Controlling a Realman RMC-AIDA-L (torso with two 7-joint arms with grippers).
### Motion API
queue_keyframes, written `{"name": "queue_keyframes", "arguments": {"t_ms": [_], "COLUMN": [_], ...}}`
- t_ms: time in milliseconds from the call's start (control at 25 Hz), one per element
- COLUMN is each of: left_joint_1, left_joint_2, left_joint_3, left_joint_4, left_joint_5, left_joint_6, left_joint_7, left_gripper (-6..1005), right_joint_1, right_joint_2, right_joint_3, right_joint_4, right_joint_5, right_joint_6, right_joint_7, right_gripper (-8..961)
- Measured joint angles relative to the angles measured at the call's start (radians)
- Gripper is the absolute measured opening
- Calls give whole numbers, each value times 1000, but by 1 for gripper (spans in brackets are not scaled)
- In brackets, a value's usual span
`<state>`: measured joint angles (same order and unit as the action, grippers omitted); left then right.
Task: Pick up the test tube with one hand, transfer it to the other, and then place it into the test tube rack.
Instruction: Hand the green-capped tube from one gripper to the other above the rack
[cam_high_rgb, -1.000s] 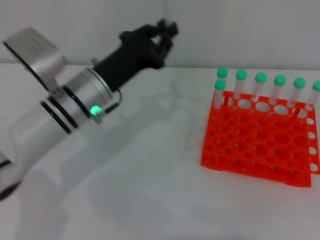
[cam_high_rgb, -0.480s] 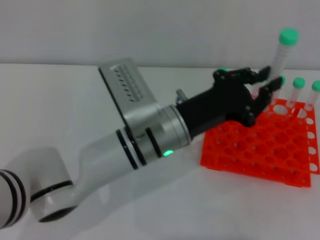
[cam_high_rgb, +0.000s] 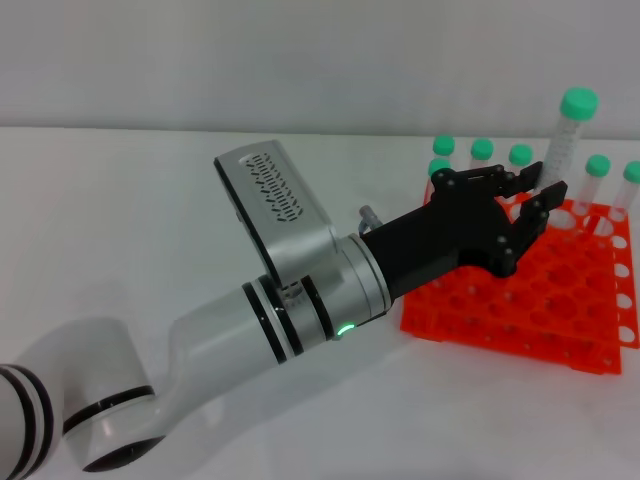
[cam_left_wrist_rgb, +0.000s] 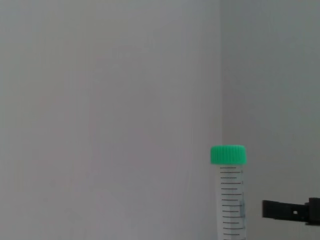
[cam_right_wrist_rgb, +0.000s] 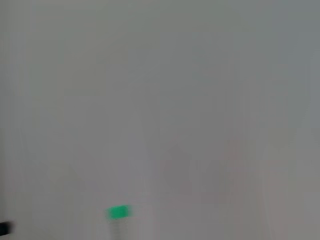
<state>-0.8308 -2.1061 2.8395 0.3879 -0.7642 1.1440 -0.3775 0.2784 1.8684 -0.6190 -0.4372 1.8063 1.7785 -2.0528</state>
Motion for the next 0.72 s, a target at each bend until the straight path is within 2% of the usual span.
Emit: {"name": "queue_keyframes", "arguments": {"t_ms": [80, 120, 400, 720], "left_joint_1": [2, 5, 14, 15], "left_joint_2": [0, 0, 2, 4], "left_joint_3": [0, 0, 0, 0], "left_joint_4": [2, 3, 4, 1], "left_joint_5": [-1, 0, 5, 31], "left_joint_6": [-2, -5, -6, -21], "left_joint_7": [0, 0, 0, 9], "left_gripper": [212, 212, 216, 219], "right_joint_1": [18, 64, 139, 217], "right_joint_2": [3, 10, 35, 42], "right_joint_3": [-35, -101, -131, -165], "right_joint_4": [-5, -6, -11, -38], "right_joint_5": [0, 0, -16, -43], "right_joint_6": [-1, -8, -35, -34], "right_joint_7": [1, 2, 42, 117], "right_gripper": [810, 809, 798, 787]}}
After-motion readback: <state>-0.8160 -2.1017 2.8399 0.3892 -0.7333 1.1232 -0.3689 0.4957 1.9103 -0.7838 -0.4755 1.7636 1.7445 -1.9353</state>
